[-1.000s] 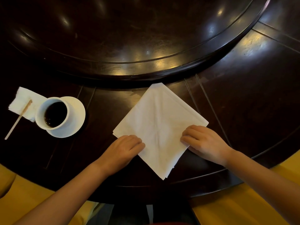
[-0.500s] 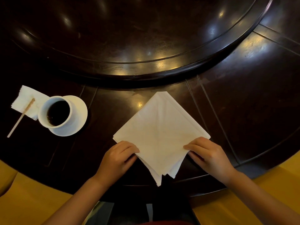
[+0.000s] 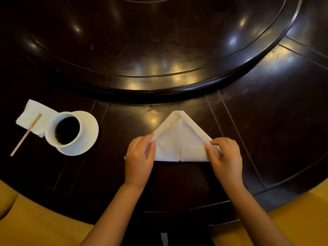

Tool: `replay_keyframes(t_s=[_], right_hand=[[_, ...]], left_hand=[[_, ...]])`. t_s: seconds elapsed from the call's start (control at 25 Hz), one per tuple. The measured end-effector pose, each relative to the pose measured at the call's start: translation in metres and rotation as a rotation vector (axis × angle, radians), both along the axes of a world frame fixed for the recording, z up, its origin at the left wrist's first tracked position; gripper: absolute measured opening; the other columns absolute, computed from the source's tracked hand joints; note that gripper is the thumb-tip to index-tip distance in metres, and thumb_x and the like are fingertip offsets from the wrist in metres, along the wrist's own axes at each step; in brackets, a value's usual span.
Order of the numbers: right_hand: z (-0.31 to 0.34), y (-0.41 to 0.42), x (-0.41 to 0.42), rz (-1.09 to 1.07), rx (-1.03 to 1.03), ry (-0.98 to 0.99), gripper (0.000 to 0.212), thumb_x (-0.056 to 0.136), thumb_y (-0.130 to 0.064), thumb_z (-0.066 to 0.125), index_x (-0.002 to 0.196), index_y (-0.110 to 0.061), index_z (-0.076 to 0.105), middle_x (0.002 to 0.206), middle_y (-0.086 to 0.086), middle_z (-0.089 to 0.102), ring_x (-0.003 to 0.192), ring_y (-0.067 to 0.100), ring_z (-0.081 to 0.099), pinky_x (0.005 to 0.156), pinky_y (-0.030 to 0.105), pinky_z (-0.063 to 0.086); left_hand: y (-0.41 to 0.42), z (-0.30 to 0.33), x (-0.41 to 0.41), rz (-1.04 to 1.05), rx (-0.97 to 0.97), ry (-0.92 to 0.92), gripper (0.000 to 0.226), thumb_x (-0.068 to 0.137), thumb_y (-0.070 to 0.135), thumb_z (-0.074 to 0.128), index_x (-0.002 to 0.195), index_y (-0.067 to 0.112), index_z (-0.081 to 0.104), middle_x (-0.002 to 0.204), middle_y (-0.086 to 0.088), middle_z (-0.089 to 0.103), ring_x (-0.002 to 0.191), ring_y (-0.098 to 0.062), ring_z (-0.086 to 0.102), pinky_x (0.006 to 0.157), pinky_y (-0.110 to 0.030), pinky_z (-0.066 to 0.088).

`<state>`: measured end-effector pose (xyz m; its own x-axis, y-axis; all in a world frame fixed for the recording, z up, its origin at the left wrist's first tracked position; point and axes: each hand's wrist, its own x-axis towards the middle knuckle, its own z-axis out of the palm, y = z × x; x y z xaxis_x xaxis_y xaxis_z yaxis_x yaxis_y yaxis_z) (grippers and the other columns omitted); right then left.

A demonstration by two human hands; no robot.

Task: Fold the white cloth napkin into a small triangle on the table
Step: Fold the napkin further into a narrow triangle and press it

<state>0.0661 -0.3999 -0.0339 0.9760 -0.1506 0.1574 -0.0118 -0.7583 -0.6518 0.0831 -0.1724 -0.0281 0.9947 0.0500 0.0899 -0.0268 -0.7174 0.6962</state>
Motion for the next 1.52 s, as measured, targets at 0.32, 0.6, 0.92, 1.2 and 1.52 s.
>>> replay_keyframes(t_s=[0.32,0.6,0.92,1.2,1.52], right_hand=[[-0.011,-0.005,0.022,0.052,-0.225,0.075,0.03,0.089,-0.039,0.042,0.081,-0.014,0.057,0.076,0.0,0.058,0.07,0.012,0.046,0.05,0.015,0.028],[-0.021,-0.006,0.027,0.049,-0.277,0.023,0.021,0.087,-0.031,0.055,0.081,-0.012,0.061,0.07,0.002,0.061,0.061,0.016,0.053,0.05,0.024,0.038],[-0.011,0.008,0.023,-0.045,-0.443,0.01,0.031,0.087,-0.024,0.052,0.114,-0.011,0.06,0.107,0.006,0.066,0.1,0.027,0.059,0.085,0.045,0.037],[-0.031,0.044,0.01,0.18,-0.481,0.245,0.054,0.096,-0.03,0.025,0.145,-0.007,0.02,0.154,0.007,0.019,0.142,0.017,0.008,0.114,0.044,0.004],[-0.028,-0.02,-0.024,-0.076,-0.557,0.386,0.061,0.096,-0.045,0.012,0.145,-0.008,0.012,0.154,0.007,0.014,0.142,0.018,0.005,0.113,0.046,-0.004]], left_hand=[[-0.007,-0.027,0.01,0.005,0.114,-0.023,0.031,0.094,0.025,0.041,0.104,0.006,0.064,0.093,-0.005,0.062,0.089,-0.012,0.05,0.076,-0.017,0.036],[-0.013,-0.027,0.006,-0.041,0.327,-0.087,0.043,0.092,0.024,0.039,0.131,0.007,0.046,0.13,-0.012,0.053,0.127,-0.02,0.038,0.107,-0.052,0.028],[-0.058,-0.037,0.047,-0.541,0.624,0.007,0.059,0.095,0.036,0.021,0.148,0.012,0.017,0.156,-0.005,0.018,0.144,-0.018,0.01,0.113,-0.047,0.009],[-0.058,-0.036,0.046,-0.547,0.64,0.009,0.056,0.095,0.032,0.02,0.147,0.013,0.016,0.156,-0.004,0.017,0.144,-0.017,0.01,0.113,-0.045,0.011],[-0.058,-0.038,0.047,-0.539,0.626,0.038,0.056,0.096,0.037,0.014,0.147,0.015,0.012,0.156,-0.003,0.019,0.143,-0.019,0.014,0.113,-0.044,0.009]])
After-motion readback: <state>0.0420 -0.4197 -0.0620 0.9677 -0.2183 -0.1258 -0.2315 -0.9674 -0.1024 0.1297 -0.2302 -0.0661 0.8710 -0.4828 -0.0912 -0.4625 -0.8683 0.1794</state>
